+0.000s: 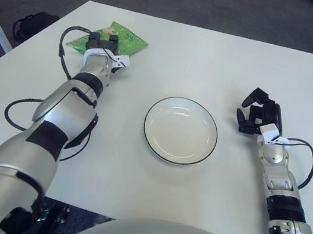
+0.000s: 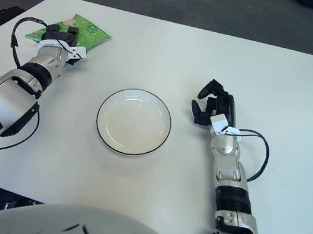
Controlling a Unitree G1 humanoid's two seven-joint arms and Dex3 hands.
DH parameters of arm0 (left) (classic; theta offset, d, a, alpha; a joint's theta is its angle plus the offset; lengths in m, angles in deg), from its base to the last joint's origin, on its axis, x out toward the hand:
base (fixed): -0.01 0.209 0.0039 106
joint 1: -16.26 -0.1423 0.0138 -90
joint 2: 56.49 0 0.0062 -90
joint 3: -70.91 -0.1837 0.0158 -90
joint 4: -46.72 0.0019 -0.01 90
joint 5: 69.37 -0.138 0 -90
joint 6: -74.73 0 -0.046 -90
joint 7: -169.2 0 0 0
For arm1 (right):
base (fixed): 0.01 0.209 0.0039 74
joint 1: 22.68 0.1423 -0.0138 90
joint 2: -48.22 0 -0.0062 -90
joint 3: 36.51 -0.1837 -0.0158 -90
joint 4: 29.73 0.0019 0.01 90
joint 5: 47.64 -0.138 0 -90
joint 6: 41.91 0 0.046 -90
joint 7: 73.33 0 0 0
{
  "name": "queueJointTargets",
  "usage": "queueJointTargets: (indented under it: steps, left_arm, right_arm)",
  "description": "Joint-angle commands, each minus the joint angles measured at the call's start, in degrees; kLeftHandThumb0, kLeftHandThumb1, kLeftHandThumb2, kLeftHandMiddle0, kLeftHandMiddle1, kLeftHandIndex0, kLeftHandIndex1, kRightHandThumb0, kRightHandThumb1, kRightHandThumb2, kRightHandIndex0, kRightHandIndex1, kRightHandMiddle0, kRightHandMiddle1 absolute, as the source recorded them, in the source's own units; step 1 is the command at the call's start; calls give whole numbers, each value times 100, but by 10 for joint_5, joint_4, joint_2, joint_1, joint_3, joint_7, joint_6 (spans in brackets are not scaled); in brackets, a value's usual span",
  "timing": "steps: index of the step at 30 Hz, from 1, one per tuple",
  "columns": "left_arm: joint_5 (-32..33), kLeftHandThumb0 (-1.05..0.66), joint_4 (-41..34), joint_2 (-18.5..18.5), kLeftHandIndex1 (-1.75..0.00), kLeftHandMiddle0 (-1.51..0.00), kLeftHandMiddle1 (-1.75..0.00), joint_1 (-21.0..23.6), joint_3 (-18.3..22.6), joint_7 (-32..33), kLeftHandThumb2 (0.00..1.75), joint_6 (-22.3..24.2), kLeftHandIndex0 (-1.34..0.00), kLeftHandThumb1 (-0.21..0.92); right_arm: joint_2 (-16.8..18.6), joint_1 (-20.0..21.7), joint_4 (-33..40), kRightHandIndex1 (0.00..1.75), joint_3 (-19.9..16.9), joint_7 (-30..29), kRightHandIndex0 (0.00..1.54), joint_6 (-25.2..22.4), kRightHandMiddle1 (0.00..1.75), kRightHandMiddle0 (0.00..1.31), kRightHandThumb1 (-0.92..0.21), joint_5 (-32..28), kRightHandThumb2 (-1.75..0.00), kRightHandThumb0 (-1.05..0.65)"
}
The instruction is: Put the snack into the plate.
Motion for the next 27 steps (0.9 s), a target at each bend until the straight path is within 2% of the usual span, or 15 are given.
queueJointTargets:
  steps: [1,3,5,9,13,19,23,24,25,27]
  left_arm:
    - [14,-105,-14,10,-71,-10,-79,-6,11,0,109,-38,0,92]
    - [23,-105,-25,20,-89,-13,-83,-10,16,3,109,-87,0,92]
    - [23,-104,-31,29,-98,-15,-85,-14,15,9,109,-123,0,92]
    - [24,-101,-67,67,-113,-18,-93,-42,11,29,111,-241,0,92]
    - [33,-95,-117,96,-120,-20,-97,-69,15,27,111,-339,0,92]
    - [48,-89,-125,115,-124,-22,-98,-82,26,15,110,-433,0,92]
    - [107,-85,-118,127,-122,-23,-91,-105,60,-36,107,-537,0,92]
    - [119,-82,-116,128,-120,-22,-88,-108,68,-51,102,-550,0,92]
    - [154,-81,-120,129,-119,-22,-88,-116,84,-92,100,-567,0,92]
    - [215,-71,-131,130,-115,-21,-83,-127,110,-167,84,-582,0,90]
  right_arm:
    - [15,-60,-33,175,18,23,130,-30,175,69,-22,5,-143,-52]
    - [13,-60,-32,175,16,25,130,-30,175,70,-22,4,-144,-52]
    - [12,-60,-33,175,15,28,130,-30,175,70,-22,3,-144,-52]
    - [12,-59,-35,175,15,29,131,-30,175,70,-21,2,-144,-52]
    - [12,-57,-36,175,15,34,131,-33,175,70,-21,0,-144,-53]
    - [12,-56,-33,175,14,40,131,-36,175,70,-22,-3,-144,-52]
    - [13,-57,-30,175,12,41,131,-41,175,70,-22,-5,-144,-52]
    - [13,-57,-29,175,12,41,130,-42,175,70,-22,-5,-144,-52]
    - [12,-57,-28,175,12,42,130,-44,175,70,-22,-5,-144,-52]
    - [12,-58,-27,175,13,42,130,-45,175,69,-22,-3,-143,-52]
